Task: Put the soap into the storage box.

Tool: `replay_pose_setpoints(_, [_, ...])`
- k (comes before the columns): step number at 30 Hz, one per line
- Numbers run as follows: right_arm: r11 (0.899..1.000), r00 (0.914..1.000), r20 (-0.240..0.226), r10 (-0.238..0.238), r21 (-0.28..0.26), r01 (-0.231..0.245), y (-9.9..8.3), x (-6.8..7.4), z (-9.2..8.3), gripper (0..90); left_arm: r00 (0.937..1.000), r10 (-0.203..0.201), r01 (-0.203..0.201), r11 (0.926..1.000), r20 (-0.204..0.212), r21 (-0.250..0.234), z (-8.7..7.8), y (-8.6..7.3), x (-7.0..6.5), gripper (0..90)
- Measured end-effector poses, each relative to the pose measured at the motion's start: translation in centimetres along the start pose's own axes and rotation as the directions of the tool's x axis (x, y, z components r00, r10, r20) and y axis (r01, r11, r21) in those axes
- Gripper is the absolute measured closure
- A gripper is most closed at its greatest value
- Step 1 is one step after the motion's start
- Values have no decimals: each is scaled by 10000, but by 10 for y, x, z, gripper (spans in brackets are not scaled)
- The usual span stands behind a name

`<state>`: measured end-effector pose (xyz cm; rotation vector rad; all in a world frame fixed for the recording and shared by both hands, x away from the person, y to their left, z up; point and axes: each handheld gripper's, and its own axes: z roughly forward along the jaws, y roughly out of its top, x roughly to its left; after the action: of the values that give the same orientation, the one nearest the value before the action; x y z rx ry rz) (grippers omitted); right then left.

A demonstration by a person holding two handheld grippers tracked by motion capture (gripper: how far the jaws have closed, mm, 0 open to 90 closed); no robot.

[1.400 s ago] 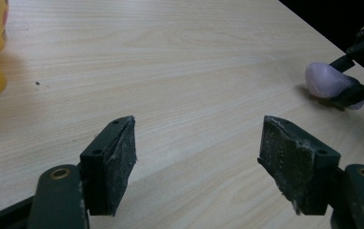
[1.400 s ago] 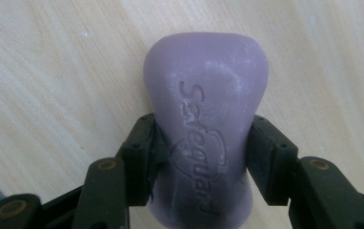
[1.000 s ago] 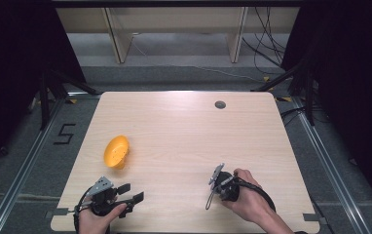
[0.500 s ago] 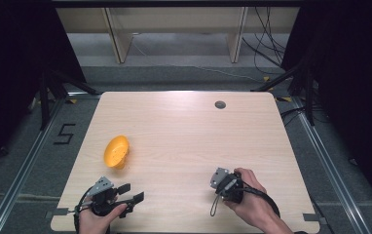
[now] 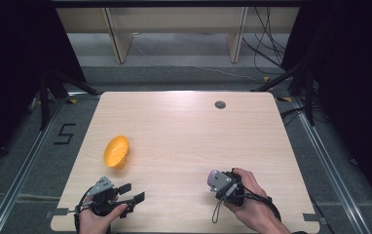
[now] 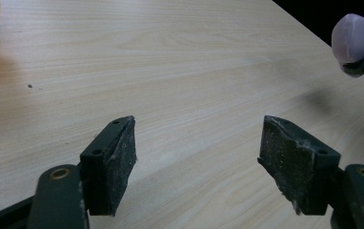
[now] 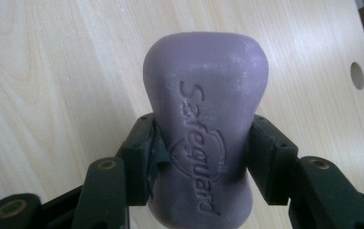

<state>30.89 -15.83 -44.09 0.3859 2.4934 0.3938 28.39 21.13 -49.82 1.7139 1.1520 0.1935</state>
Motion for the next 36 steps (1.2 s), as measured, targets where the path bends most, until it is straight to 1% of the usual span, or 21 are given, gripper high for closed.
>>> replay_pose_setpoints(1, [9999,9999,48,-119,-31,119,0,0,0,501,9998,-54,55,10000,200,-69,1,1,0,274])
replay_pose_setpoints(3, [9997,9996,166,-206,-102,208,0,1,0,501,9998,-157,158,9998,148,-79,0,4,-3,272])
replay_pose_setpoints(5, [9995,9993,270,-255,-184,260,0,2,-1,501,9987,-51,64,9997,508,-243,0,8,-4,270])
replay_pose_setpoints(6, [9988,9987,265,-425,-248,432,1,1,-1,501,9990,-41,52,9997,448,-241,-1,11,-6,270])
replay_pose_setpoints(8, [9991,9988,375,-321,-281,332,1,3,-2,501,9991,72,-62,9997,423,-228,-1,17,-10,270])
replay_pose_setpoints(10, [9970,9967,504,-641,-404,661,3,3,-2,501,9981,136,-118,9995,595,-309,0,21,-12,270])
replay_pose_setpoints(11, [9987,9981,535,-319,-392,341,3,5,-3,501,9979,144,-125,9994,634,-315,1,23,-13,270])
replay_pose_setpoints(14, [9978,9970,666,-386,-519,421,4,5,-5,501,9974,307,-285,9990,652,-341,2,33,-18,270])
replay_pose_setpoints(16, [9981,9974,677,-265,-542,302,5,5,-6,501,9951,480,-441,9980,863,-461,3,41,-21,271])
replay_pose_setpoints(17, [9976,9964,794,-280,-612,330,6,5,-6,501,9956,578,-547,9976,740,-433,2,46,-23,271])
replay_pose_setpoints(19, [9966,9956,855,-385,-700,446,7,4,-7,501,9936,654,-607,9967,919,-531,4,55,-28,271])
replay_pose_setpoints(21, [9964,9951,937,-302,-758,374,8,5,-8,501,9936,713,-675,9967,875,-459,6,63,-33,271])
replay_pose_setpoints(22, [9970,9960,873,-204,-732,268,9,6,-8,501,9914,818,-776,9960,1017,-451,8,67,-35,271])
replay_pose_setpoints(24, [9938,9934,1018,-532,-920,626,10,3,-8,501,9894,821,-778,9962,1200,-402,12,74,-40,270])
replay_pose_setpoints(25, [9961,9952,945,-237,-829,316,10,5,-9,501,9893,876,-845,9959,1167,-320,13,77,-43,270])
replay_pose_setpoints(26, [9959,9952,952,-212,-856,294,10,5,-9,501,9886,793,-758,9966,1282,-319,16,79,-46,270])
replay_pose_setpoints(29, [9943,9939,1048,-349,-962,450,12,4,-10,501,9839,969,-941,9952,1505,-256,22,88,-54,270])
replay_pose_setpoints(33, [9943,9943,1040,-240,-1010,346,14,5,-11,501,9775,1266,-1227,9919,1685,-332,28,99,-65,273])
replay_pose_setpoints(34, [9938,9939,1066,-276,-1044,388,14,5,-11,501,9752,1351,-1319,9908,1752,-301,30,102,-68,274])
replay_pose_setpoints(35, [9909,9927,1078,-545,-1165,670,15,3,-10,501,9751,1322,-1292,9912,1781,-283,32,104,-72,274])
replay_pose_setpoints(36, [9929,9931,1131,-299,-1112,425,15,4,-10,501,9690,1523,-1498,9883,1943,-274,35,108,-76,274])
